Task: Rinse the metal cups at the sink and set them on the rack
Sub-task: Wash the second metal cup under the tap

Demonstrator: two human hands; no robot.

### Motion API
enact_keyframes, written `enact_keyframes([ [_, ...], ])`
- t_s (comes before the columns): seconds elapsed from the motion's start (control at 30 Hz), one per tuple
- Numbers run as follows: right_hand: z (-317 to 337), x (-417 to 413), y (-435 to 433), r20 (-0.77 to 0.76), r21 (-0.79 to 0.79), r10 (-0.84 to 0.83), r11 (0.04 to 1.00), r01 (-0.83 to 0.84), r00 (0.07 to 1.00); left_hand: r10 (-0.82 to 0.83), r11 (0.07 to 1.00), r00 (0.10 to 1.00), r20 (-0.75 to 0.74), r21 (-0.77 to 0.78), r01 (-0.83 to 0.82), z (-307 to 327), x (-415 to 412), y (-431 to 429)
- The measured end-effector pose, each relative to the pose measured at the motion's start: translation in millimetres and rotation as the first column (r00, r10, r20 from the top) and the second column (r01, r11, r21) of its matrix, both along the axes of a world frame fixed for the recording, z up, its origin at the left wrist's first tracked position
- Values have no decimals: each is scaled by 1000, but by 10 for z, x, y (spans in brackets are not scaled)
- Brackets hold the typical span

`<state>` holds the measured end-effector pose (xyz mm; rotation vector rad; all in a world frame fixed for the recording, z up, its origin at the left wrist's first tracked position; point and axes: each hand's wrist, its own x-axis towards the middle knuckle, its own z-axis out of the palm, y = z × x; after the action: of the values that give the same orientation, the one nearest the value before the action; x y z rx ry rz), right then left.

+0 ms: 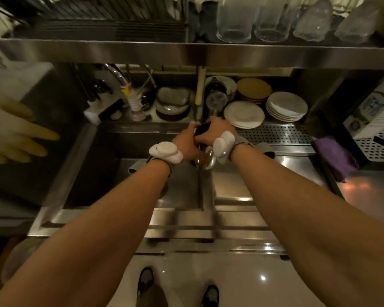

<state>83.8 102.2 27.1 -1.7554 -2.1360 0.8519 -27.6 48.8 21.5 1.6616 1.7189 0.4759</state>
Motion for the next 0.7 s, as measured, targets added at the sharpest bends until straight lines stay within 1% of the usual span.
enact_keyframes([
  [0.07, -40, -359, -79, 8, -30, 7, 1000, -7, 1000, 48, 999, 998, -38, 25, -47, -2, -281, -83],
  [0.17, -115, -941, -121, 15, -39, 53, 998, -52, 998, 132, 991, 990, -49, 21, -131, -55, -787, -152],
  [0.3, -226, -1665, -122, -41, -98, 116, 988, -119, 992, 205, 979, 961, -185, 36, -202, -158, -1546, -143],
  [0.43, -358, -1987, -45, -97, -146, 165, 973, -178, 981, 120, 993, 988, -100, 13, -119, -248, -2082, -136],
  [0.53, -400, -2185, 29, -71, -175, 184, 965, -194, 980, 69, 998, 990, -120, -3, -70, -304, -2380, -82],
  [0.6, -443, -2268, 82, -31, -184, 159, 970, -162, 987, 43, 999, 994, -101, 2, -43, -332, -2478, -21],
  [0.7, -588, -2285, 147, 97, -148, 141, 981, -126, 985, 4, 1000, 998, -62, -21, -5, -373, -2528, 34],
])
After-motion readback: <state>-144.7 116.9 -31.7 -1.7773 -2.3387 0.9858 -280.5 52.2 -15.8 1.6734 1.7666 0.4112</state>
